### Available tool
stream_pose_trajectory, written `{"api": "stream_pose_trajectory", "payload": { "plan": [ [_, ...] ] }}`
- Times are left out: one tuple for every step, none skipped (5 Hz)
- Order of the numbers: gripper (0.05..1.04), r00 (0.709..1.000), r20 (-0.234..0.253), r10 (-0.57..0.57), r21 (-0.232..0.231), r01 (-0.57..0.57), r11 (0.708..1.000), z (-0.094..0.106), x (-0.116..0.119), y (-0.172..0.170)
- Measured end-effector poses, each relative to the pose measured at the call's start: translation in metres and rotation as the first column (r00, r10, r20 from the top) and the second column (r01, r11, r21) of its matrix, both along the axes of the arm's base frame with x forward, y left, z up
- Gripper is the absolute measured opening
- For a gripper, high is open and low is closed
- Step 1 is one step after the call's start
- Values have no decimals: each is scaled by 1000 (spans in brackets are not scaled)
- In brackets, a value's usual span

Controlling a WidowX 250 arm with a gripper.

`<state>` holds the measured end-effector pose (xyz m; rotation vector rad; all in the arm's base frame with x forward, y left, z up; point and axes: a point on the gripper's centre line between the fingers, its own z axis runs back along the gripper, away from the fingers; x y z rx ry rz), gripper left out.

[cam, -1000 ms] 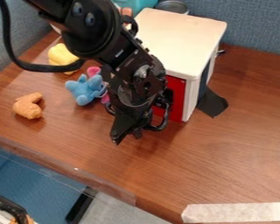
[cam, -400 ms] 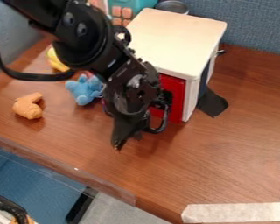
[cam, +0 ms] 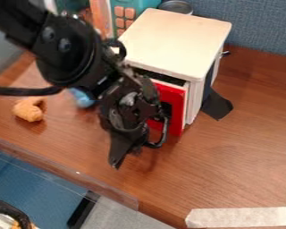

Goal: Open the drawer

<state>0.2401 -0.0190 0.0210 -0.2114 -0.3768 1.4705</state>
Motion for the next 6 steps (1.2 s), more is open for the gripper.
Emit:
{"api": "stream_pose_trajectory", "payload": {
  "plan": [
    [152,1000,0,7,-8,-7,1000,1,-12,-4],
    [150,1000,2,16,-20,-16,1000,2,-21,-6],
    [144,1000,7,16,-30,-16,999,3,-29,-8],
    [143,1000,11,11,-26,-11,1000,6,-41,-10],
    [143,1000,24,19,-35,-18,999,11,-45,-11],
    [143,1000,20,20,-39,-19,999,14,-52,-10]
  ]
}}
